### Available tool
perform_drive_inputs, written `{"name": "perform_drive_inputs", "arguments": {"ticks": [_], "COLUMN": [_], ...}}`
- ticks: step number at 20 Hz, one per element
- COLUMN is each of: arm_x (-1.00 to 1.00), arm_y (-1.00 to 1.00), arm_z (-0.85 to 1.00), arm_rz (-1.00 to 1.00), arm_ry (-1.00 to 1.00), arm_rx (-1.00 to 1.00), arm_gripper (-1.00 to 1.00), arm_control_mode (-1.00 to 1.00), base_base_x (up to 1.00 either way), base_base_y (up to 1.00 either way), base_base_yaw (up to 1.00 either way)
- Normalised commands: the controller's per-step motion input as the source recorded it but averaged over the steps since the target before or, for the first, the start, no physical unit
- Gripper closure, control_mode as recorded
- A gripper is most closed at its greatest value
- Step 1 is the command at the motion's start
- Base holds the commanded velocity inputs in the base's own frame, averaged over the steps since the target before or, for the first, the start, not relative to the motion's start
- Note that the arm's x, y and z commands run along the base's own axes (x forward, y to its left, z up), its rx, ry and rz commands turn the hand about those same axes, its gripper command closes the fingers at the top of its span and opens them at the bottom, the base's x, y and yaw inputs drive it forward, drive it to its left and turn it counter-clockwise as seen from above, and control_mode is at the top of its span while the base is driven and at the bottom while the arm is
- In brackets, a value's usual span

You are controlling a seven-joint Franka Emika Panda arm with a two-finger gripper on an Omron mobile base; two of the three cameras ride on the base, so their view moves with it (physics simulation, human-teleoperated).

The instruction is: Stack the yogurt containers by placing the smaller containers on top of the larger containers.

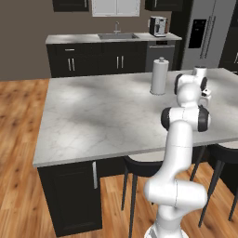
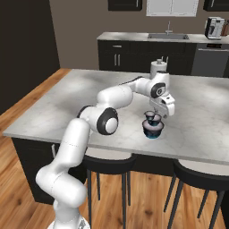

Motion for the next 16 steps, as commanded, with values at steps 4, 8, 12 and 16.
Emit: {"name": "perform_drive_inputs", "arguments": {"ticks": [4,8,12,16], "arm_x": [0.0,-0.01,0.0,-0.03], "arm_y": [-0.06,0.01,0.25,0.4], "arm_z": [0.02,0.23,0.48,0.54], "arm_rz": [0.0,0.0,0.0,0.0], "arm_ry": [0.0,0.0,-0.07,-0.19], "arm_rx": [0.02,0.01,0.0,0.0], "arm_gripper": [-1.0,-1.0,-1.0,-1.0], "arm_control_mode": [-1.0,-1.0,-1.0,-1.0], "base_base_x": [0.0,0.0,0.0,0.0], "base_base_y": [0.0,0.0,0.0,0.0], "base_base_yaw": [0.0,0.0,0.0,0.0]}}
